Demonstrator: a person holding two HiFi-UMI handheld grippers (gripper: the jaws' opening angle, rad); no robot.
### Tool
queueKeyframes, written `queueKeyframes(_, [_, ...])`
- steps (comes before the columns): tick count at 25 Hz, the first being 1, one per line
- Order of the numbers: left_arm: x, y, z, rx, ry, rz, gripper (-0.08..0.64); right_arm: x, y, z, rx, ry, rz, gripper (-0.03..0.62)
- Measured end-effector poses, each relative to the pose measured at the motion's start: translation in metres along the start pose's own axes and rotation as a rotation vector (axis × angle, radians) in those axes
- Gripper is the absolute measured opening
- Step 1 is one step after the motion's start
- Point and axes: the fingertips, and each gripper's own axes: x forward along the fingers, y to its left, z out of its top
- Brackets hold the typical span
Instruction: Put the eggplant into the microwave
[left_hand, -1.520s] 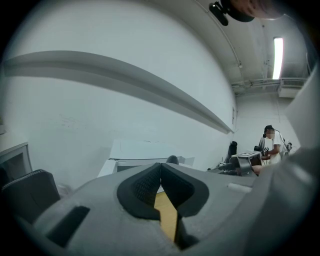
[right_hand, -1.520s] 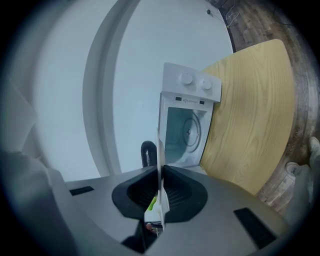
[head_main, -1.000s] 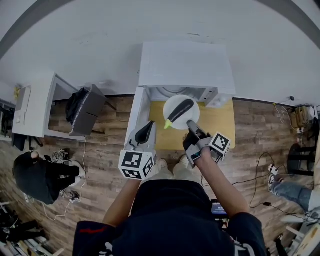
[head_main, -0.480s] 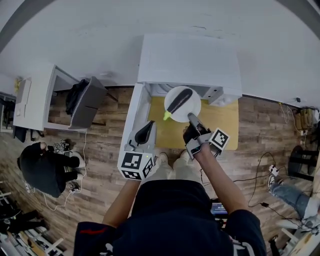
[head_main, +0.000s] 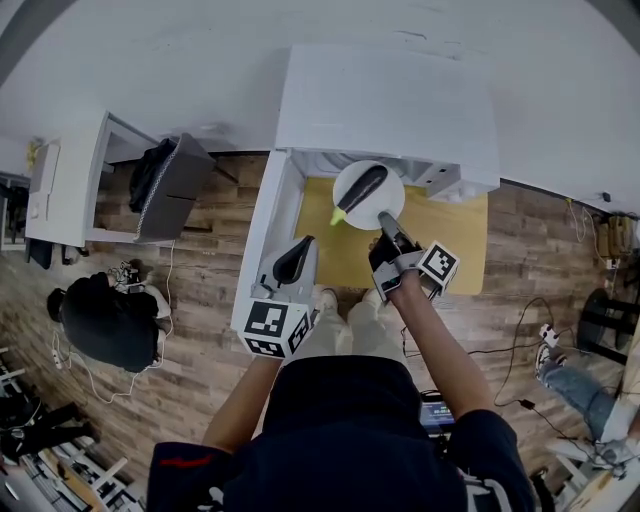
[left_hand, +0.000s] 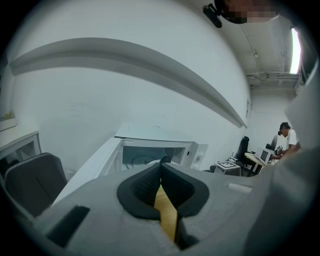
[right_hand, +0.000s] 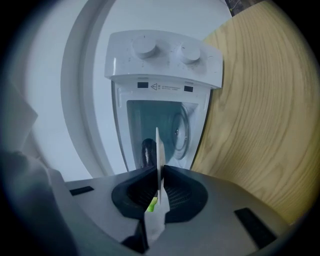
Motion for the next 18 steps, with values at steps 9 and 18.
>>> queueKeyframes(9, [0.001, 0.003, -0.017, -0.014, 0.035, 0.010, 0.017, 0.027, -0.029, 0.013, -0.021, -0.035, 0.006, 0.020])
queueKeyframes(18, [-0.001, 0.006, -0.031, -0.025, 0.066, 0.023, 0.017, 0.056, -0.048, 0.030, 0.024, -0.093, 0.023, 0.021])
